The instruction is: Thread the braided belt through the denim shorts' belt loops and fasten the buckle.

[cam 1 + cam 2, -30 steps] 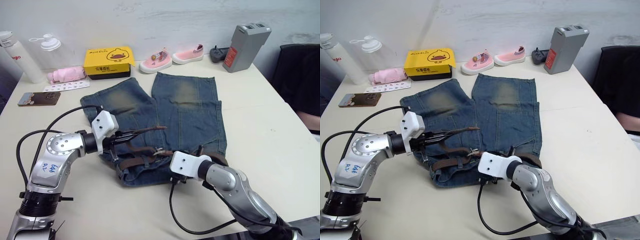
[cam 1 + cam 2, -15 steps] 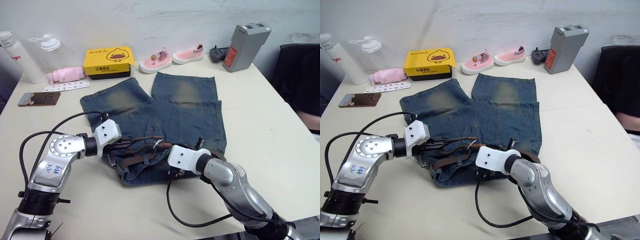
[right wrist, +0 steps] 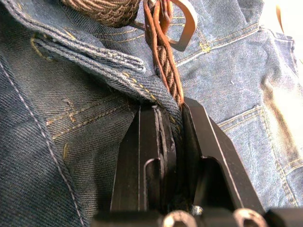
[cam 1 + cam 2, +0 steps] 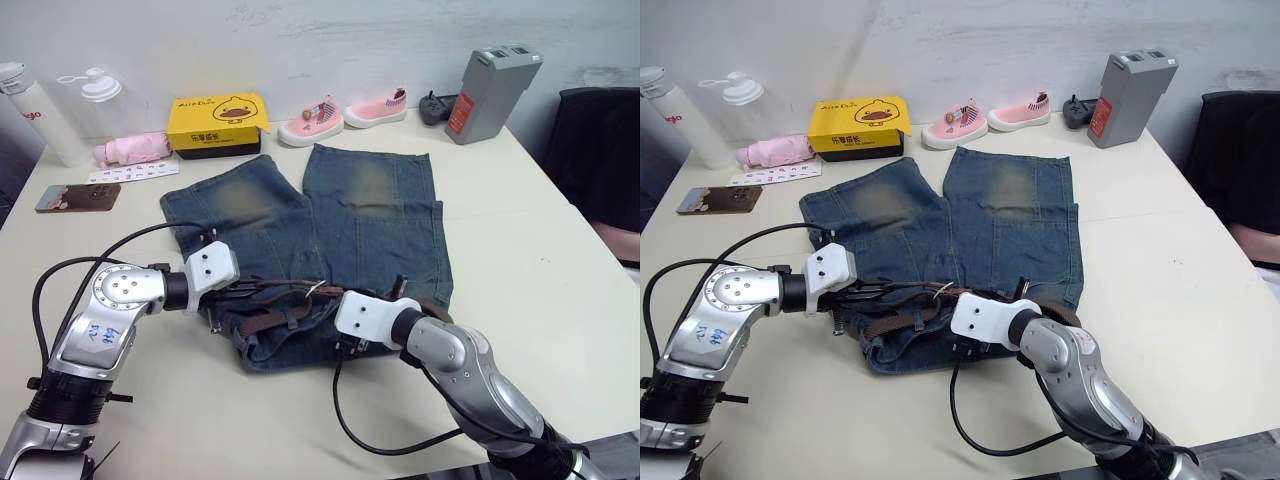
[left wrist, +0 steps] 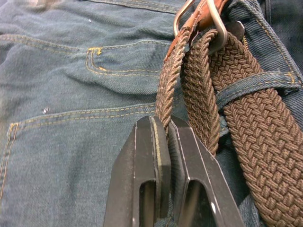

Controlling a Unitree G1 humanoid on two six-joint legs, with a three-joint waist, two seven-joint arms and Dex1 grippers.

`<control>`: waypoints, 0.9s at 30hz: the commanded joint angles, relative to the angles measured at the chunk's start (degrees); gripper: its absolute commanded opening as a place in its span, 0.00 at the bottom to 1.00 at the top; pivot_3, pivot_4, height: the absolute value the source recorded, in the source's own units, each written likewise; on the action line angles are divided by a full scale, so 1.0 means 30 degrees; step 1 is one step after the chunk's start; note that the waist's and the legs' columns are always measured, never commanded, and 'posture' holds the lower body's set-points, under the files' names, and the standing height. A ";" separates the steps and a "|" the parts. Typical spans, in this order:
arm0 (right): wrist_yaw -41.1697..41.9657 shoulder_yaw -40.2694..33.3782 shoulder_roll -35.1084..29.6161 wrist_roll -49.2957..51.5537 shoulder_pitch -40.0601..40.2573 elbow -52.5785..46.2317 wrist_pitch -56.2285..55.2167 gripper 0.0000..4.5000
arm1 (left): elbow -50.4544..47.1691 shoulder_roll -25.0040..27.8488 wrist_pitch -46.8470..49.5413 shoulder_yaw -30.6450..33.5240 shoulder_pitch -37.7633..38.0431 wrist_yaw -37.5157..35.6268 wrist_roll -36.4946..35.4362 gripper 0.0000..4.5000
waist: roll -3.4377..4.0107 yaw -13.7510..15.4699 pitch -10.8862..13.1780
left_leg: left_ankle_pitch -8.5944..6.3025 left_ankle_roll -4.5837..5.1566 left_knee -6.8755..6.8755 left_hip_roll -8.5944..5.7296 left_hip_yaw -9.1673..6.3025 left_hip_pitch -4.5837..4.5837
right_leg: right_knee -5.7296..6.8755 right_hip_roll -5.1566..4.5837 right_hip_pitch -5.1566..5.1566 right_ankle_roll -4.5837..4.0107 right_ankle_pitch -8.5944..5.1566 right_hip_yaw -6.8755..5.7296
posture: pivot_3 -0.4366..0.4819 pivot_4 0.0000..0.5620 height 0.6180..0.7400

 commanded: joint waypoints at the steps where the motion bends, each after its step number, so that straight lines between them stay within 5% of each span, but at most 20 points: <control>1: 0.0011 0.0044 0.0164 -0.0452 -0.0381 -0.0373 -0.0658 0.01 | -0.0168 -0.0024 -0.1090 -0.0549 -0.0595 -0.0186 0.0630 0.00 | 0.0000 0.0008 0.0000 | 0.0003 0.0005 0.0002 -0.0001 0.0000 -0.0004 | 0.0001 0.0000 0.0000 0.0000 0.0000 -0.0005 | 0.48 0.27 0.77; 9: 0.0266 0.0028 0.0235 -0.0782 -0.0302 -0.0361 -0.0923 0.01 | 0.0646 -0.0782 -0.2113 -0.1572 -0.1609 -0.0368 0.1211 0.00 | -0.0005 0.0024 -0.0004 | 0.0012 0.0021 0.0007 -0.0007 0.0010 -0.0003 | 0.0013 0.0010 0.0002 -0.0001 0.0001 -0.0004 | 0.48 0.27 0.77; 15: 0.0718 -0.0014 0.0119 -0.0811 -0.0072 -0.0482 -0.0569 0.01 | 0.0667 -0.3621 -0.0805 -0.2927 -0.2543 0.0218 0.0504 0.00 | -0.0019 0.0030 -0.0013 | 0.0026 0.0045 0.0019 -0.0025 0.0017 -0.0014 | 0.0028 0.0005 0.0009 0.0002 0.0002 -0.0008 | 0.48 0.27 0.77; 26: 0.2823 -0.0311 -0.0549 -0.0068 0.0981 -0.1394 0.0929 0.01 | 0.1036 -0.6097 -0.0015 -0.4312 -0.3216 0.0521 0.1164 0.00 | -0.0035 0.0104 -0.0054 | 0.0039 0.0067 0.0067 -0.0037 0.0046 -0.0040 | 0.0041 0.0010 0.0037 0.0014 0.0010 -0.0026 | 0.48 0.27 0.77; 27: 0.2964 -0.0905 -0.0547 0.0247 0.1069 -0.1735 0.1198 0.11 | 0.1128 -0.6100 -0.0167 -0.4392 -0.3187 0.0427 0.1296 0.00 | -0.0039 0.0086 -0.0056 | 0.0040 0.0070 0.0074 -0.0038 0.0045 -0.0051 | 0.0049 0.0010 0.0038 0.0025 0.0017 -0.0026 | 0.48 0.27 0.77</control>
